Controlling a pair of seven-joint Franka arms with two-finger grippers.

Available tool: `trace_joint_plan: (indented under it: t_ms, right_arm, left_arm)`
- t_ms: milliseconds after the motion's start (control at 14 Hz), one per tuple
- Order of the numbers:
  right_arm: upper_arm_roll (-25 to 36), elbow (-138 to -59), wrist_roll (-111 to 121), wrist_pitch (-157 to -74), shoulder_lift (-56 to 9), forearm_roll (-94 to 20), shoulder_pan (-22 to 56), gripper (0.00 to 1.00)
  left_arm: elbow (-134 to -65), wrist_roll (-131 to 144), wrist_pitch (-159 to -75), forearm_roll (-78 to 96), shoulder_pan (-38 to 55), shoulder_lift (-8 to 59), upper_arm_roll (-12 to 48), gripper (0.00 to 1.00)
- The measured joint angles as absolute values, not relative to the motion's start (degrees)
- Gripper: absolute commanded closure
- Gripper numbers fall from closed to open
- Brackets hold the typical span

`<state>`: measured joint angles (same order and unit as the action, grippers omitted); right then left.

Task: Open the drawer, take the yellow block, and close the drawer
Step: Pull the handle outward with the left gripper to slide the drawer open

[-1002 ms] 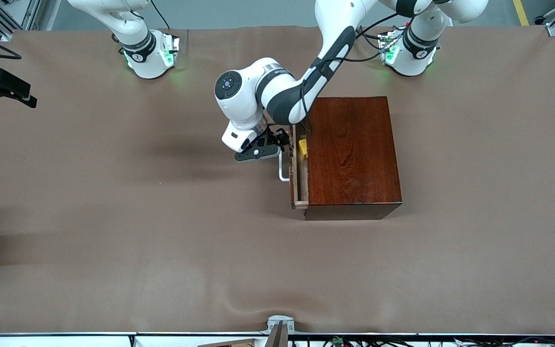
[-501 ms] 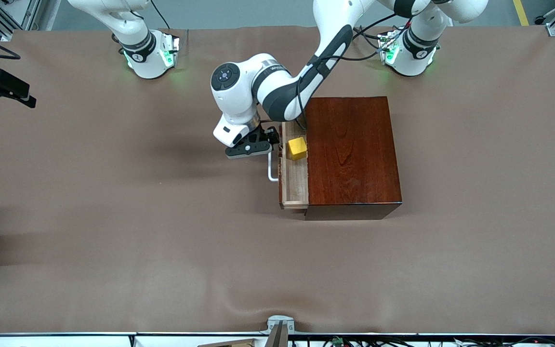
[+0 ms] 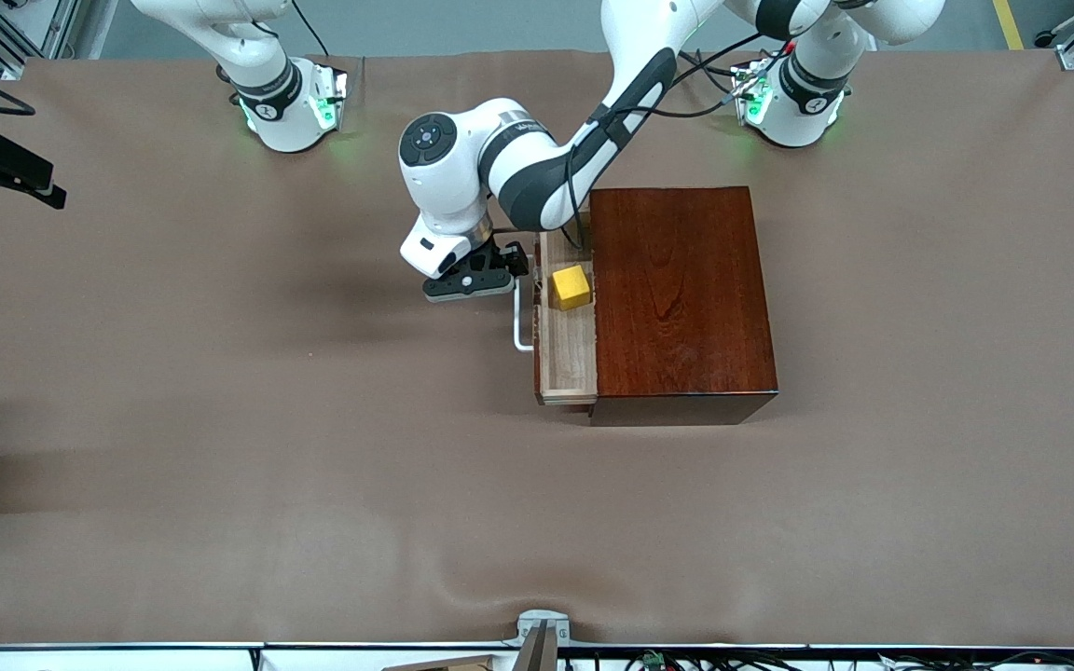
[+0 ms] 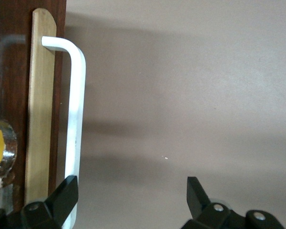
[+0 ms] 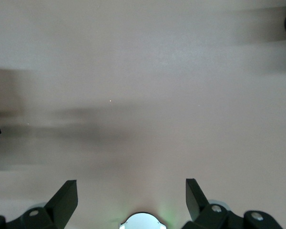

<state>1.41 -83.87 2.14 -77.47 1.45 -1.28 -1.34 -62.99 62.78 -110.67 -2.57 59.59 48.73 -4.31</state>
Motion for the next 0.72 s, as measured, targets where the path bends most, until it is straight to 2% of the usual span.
trace_joint_plan:
  t_ms: [716]
  right_arm:
    - [1.4, -83.9, 2.1, -77.4, 1.4, -1.3, -1.3, 0.00]
  left_arm:
    - [-62.3, 61.8, -105.6, -2.6, 59.6, 48.8, -5.4, 0.00]
